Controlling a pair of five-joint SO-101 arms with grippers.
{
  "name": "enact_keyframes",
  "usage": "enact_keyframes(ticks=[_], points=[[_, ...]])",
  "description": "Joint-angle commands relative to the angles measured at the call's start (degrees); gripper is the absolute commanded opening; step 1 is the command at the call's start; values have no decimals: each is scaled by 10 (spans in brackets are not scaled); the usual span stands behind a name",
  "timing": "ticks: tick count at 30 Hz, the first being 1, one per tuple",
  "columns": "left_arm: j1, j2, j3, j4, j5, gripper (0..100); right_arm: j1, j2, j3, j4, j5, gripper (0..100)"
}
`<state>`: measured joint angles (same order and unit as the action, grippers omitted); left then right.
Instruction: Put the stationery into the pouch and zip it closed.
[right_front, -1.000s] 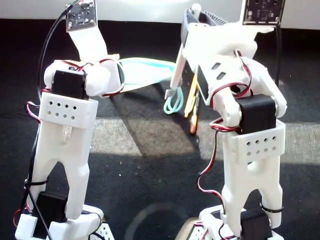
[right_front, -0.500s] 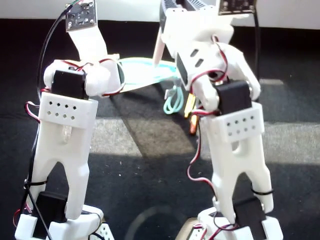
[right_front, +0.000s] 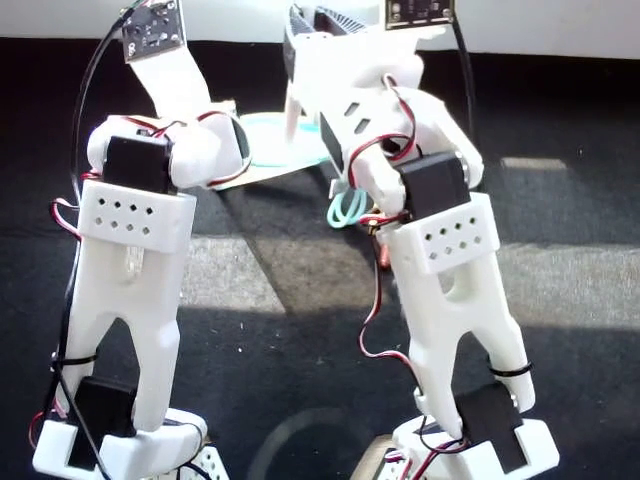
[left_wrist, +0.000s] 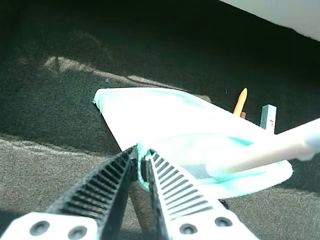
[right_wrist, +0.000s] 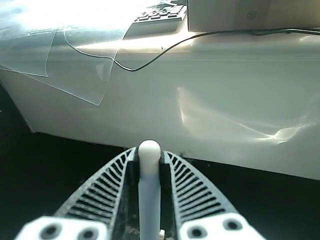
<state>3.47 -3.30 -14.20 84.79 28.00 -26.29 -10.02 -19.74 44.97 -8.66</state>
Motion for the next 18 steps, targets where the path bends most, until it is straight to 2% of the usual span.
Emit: enact_keyframes(ticks=[1,7,11,18], points=[[-5,18,-31,37,46,9,-5,-7,22,2,-2,5],[18,18,-138,110,59,9,-6,-21,32,2,-2,5],[24,15,-159,129,73,9,-15,-56,37,4,-1,5],[25,13,-223,136,71,9,-52,-105,80,18,93,5]])
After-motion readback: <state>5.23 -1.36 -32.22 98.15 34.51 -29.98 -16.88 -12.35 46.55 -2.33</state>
